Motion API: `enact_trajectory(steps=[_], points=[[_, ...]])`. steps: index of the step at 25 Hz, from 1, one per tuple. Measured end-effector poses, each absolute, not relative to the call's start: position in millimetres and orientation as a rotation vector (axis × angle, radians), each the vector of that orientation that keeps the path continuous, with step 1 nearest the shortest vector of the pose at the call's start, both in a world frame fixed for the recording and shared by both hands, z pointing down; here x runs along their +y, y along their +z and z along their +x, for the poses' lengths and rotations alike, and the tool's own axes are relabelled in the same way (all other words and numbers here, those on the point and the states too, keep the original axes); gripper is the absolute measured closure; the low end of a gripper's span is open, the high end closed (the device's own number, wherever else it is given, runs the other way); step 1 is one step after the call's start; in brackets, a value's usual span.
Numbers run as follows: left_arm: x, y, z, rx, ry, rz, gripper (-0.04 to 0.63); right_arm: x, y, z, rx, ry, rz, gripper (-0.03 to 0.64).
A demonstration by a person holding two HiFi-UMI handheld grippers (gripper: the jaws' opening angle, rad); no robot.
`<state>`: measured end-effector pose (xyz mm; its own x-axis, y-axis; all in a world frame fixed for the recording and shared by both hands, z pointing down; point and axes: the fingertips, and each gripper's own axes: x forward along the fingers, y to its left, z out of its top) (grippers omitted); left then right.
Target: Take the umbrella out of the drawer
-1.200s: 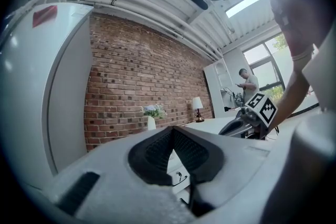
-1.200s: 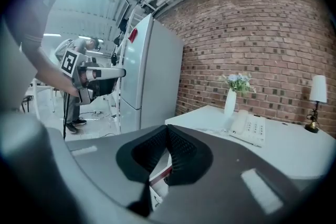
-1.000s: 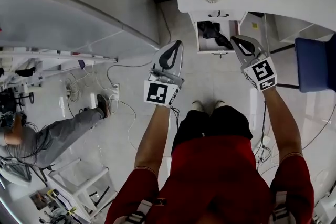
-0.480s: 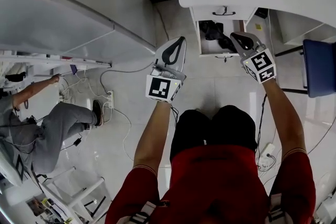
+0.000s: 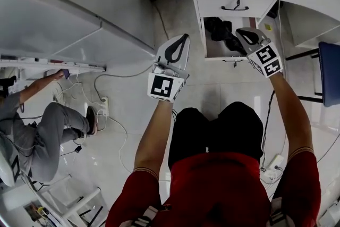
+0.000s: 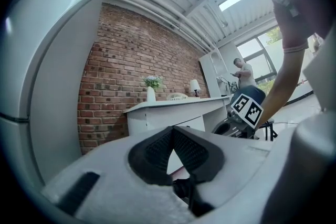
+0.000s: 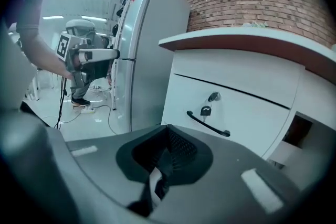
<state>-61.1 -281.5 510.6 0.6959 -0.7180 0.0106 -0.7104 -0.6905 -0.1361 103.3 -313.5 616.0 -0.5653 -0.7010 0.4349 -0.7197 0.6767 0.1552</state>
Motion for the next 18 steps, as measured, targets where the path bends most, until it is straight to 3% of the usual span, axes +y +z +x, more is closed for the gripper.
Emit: enact_trajectory(steps=[18], points=[[-304.7, 622.7, -41.4, 1.144, -0.056, -2.751, 0.591, -370.6, 734.5, 106.1, -2.4, 0.034, 0.975, 0.56]])
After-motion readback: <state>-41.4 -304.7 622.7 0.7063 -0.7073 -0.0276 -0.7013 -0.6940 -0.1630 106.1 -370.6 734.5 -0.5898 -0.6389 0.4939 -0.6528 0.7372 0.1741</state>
